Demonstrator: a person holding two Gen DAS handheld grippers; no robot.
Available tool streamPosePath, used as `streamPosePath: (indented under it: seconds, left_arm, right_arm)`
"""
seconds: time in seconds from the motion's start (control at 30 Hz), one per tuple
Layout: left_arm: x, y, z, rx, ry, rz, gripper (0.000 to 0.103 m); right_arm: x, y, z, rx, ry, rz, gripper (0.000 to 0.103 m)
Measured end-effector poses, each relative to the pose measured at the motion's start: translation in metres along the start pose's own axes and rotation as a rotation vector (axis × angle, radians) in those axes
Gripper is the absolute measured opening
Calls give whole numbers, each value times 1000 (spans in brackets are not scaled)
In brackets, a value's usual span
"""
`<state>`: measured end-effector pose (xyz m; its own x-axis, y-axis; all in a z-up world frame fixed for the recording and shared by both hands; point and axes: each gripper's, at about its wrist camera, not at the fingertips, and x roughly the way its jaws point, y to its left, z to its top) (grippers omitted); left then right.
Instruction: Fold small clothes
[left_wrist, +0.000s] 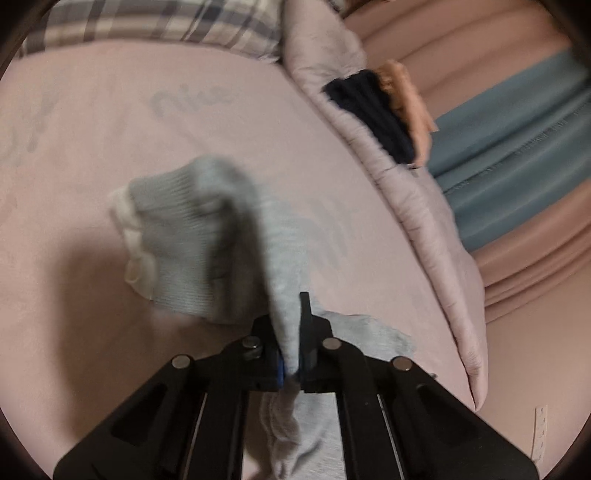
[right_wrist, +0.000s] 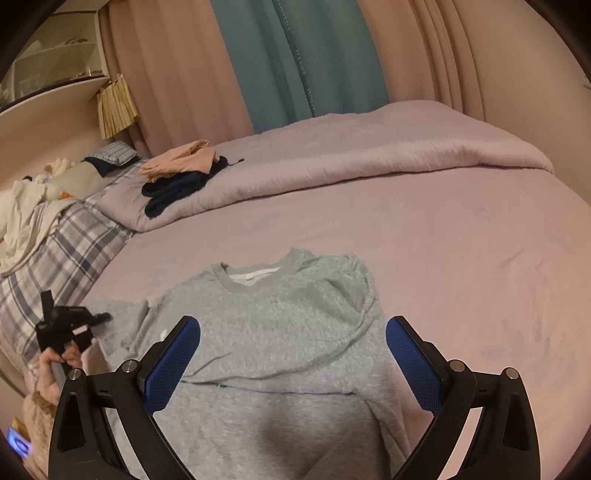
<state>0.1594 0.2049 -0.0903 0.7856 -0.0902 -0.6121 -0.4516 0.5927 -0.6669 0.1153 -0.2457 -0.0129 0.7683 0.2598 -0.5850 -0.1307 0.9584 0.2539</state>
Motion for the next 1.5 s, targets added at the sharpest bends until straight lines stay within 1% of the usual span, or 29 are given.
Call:
streamPosePath:
  seconds: [0.13,0.23,0.33,0.4,0.5,0.6,0.63,0.67,0.77,0.87,0.97,1.03,1.1,1.13,1.17,1.23,1.27,1.37,1.4,1.47,1.5]
  left_arm:
    - [-20,-36,-9,95,-41,-65,3]
    - [-30,-70,-24,201,-52,-111,3]
    - [-28,-98,-47,283,-6,-173,3]
    - [-18,-114,-68,335,46,-180,3]
    - [-4,-135,-101,423,98,-170,3]
    - [11,-146,-130,517,136,-143,4]
    - [18,-147,-137,539,157,-134,4]
    - [27,-149,-148,565,195,-119,4]
    - [49,-142,-164,595,268,-75,5]
    - [64,-136,-171,599,302,-38,5]
    - [75,-127,-174,562,341,-27,7]
    - [71,-129,-178,573,336,-29,6]
    - [64,-133,-178,591,342,-38,15]
    - [60,-134,-178,585,353,-54,29]
    - [54,-134,-174,569,370,-81,45]
    - [40,-136,-171,567,361,-99,62]
    - [34,-139,-170,584,337,-94,62]
    - [9,-143,-166,673,248,-8,62]
    - [5,-143,-164,677,238,0,63]
    - [-6,-135,-156,660,231,14,72]
    - [-11,-129,-150,645,228,15,73]
  right_arm:
    - [-2,-3,1,9,-10,5,100]
    - [-2,-5,3,20,-12,19,100]
    - [-4,-7,3,27,-18,28,100]
    - [-6,-8,3,31,-20,35,100]
    - [-10,-11,3,41,-24,45,100]
    - [-15,-14,3,44,-37,39,100]
    - [-16,-16,4,45,-42,34,100]
    - [-16,-17,4,46,-43,31,100]
    - [-15,-23,4,65,-33,31,100]
    - [-12,-29,4,87,-19,35,100]
    - [-12,-32,3,100,-22,21,100]
    - [-12,-33,3,104,-21,18,100]
    - [-11,-35,3,111,-17,21,100]
    - [-11,-35,3,111,-14,23,100]
    - [-10,-35,3,110,-10,22,100]
    - [-7,-32,2,101,3,16,100]
    - [-6,-31,1,95,8,13,100]
    - [-2,-25,0,78,21,12,100]
    - [-1,-23,-1,70,26,16,100]
    - [2,-15,-3,45,38,15,100]
    - [4,-11,-4,29,44,10,100]
